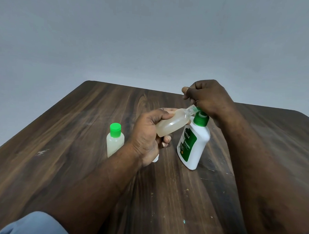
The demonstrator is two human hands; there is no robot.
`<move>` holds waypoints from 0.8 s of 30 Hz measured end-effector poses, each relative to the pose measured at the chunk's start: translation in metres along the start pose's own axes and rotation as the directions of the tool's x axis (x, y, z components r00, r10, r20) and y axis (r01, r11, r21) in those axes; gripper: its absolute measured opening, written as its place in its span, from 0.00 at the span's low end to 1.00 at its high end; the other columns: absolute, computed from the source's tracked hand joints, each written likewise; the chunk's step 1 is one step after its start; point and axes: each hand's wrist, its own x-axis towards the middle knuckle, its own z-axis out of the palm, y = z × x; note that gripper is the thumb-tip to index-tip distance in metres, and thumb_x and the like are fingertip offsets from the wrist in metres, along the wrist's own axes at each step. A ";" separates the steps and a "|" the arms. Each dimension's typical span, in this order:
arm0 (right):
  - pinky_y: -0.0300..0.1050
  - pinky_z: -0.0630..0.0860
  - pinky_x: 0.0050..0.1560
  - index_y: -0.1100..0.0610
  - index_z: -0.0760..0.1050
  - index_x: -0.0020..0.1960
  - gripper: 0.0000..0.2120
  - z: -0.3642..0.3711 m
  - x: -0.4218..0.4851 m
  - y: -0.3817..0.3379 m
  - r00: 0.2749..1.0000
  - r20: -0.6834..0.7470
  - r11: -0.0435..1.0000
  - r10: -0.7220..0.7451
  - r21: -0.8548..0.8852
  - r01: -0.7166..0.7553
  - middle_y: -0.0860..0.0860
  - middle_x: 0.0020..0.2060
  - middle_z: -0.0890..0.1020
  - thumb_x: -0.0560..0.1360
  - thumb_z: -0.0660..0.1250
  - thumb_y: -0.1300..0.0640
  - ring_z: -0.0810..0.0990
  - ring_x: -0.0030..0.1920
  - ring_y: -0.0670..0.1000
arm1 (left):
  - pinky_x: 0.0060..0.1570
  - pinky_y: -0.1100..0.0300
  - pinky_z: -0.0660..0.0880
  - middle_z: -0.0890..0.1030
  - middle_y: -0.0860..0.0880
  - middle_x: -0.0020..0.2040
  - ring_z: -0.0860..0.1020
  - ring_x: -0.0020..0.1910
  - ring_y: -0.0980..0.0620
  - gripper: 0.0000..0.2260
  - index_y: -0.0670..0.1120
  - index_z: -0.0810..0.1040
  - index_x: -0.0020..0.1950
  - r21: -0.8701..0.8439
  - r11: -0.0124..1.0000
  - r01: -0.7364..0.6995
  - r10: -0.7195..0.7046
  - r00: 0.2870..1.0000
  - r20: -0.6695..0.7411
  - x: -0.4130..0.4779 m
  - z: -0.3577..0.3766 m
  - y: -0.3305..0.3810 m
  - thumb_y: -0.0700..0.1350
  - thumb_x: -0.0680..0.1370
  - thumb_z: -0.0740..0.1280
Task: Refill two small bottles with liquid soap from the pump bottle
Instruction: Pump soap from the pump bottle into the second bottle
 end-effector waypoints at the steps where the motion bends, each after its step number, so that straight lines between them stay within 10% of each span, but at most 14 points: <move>1: 0.49 0.77 0.44 0.54 0.83 0.38 0.14 -0.001 0.000 0.000 1.000 -0.002 1.000 -0.002 0.002 0.002 0.49 0.34 0.80 0.79 0.72 0.49 0.76 0.36 0.50 | 0.24 0.63 0.67 0.78 0.27 0.64 0.71 0.24 0.54 0.27 0.39 0.80 0.66 0.000 1.000 0.000 0.000 1.000 0.001 0.000 0.000 0.000 0.49 0.70 0.68; 24: 0.48 0.76 0.43 0.54 0.84 0.38 0.14 -0.007 0.003 0.000 0.999 -0.029 1.000 -0.027 0.013 0.028 0.47 0.32 0.81 0.79 0.72 0.48 0.77 0.35 0.48 | 0.24 0.63 0.66 0.77 0.27 0.66 0.70 0.24 0.53 0.27 0.38 0.79 0.66 -0.001 1.000 0.002 -0.002 1.000 0.012 -0.001 0.001 0.002 0.48 0.69 0.67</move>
